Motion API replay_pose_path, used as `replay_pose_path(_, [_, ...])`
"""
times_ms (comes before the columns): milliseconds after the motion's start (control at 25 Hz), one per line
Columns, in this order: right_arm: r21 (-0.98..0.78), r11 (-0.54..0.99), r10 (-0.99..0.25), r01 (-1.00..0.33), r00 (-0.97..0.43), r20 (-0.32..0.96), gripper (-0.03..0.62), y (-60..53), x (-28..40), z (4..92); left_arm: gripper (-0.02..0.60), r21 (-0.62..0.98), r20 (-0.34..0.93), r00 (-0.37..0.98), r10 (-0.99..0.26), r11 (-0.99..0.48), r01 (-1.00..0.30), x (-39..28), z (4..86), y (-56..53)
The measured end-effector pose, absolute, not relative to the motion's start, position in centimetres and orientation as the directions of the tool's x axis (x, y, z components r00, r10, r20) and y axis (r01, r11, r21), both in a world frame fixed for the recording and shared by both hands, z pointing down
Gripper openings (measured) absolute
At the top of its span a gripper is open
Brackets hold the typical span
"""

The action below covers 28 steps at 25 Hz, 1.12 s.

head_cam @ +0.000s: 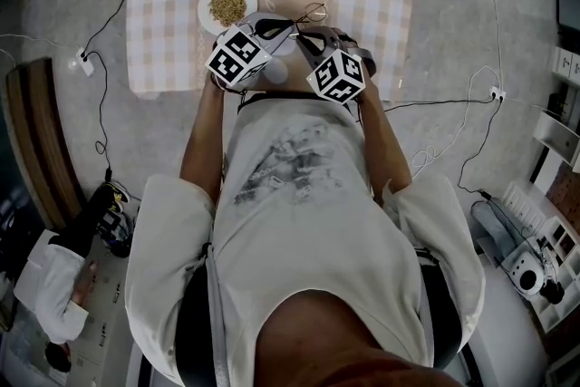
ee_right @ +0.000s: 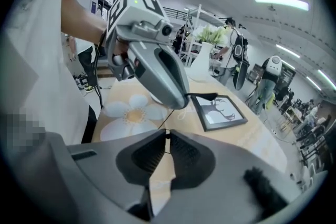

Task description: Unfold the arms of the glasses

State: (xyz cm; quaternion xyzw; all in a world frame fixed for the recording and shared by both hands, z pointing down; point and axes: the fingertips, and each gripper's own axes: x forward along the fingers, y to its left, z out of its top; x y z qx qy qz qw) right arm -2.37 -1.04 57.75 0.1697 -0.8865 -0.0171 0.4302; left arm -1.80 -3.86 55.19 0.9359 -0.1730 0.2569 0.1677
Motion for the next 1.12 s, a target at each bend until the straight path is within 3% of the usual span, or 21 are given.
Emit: replay_pose_path(1120, [0.227,0.845,-0.494,-0.484,-0.542,0.681,0.021,-4.5,1.1,53.3,0.011,0.233,0.539,0.811,-0.227,-0.885,-0.402,-2.2,55.6,-3.5])
